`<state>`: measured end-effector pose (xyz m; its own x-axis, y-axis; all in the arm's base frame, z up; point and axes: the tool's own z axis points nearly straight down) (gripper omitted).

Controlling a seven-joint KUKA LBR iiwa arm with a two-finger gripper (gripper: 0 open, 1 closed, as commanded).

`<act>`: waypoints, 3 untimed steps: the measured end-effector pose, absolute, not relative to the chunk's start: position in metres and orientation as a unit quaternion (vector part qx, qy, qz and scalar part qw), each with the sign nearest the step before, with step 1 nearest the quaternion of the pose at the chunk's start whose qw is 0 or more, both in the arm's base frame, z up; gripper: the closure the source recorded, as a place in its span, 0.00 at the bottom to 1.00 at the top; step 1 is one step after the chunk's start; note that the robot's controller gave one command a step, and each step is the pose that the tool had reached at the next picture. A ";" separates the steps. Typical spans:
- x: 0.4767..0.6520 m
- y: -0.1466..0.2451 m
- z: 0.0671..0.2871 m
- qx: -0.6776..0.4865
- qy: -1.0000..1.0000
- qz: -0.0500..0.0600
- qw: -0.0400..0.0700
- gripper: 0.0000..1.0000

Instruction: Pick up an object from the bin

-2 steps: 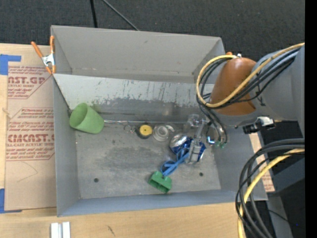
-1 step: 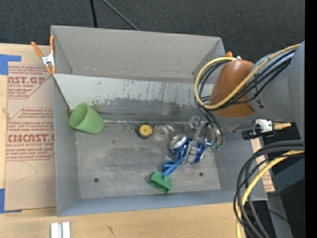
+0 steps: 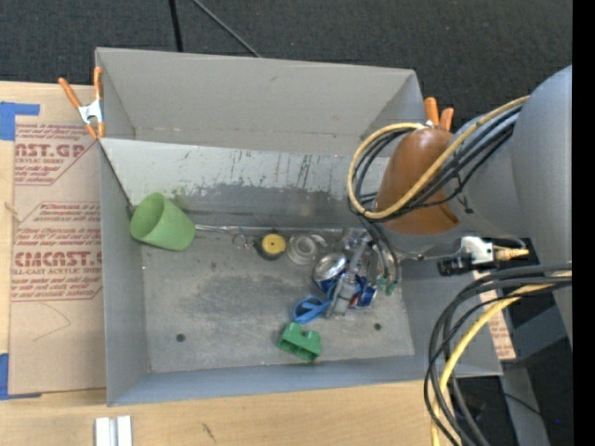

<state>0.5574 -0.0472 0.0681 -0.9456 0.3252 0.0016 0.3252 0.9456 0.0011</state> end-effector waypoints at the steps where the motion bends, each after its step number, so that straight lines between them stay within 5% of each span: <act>1: 0.558 -0.047 0.068 -0.165 -0.986 0.000 0.000 0.00; 2: 0.558 -0.047 0.068 -0.165 -0.986 0.000 0.000 1.00; 3: 0.560 -0.047 0.175 -0.164 -0.986 -0.001 -0.005 1.00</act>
Offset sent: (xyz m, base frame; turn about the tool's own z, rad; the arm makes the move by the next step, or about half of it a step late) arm 0.0000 0.0000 0.0000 0.0000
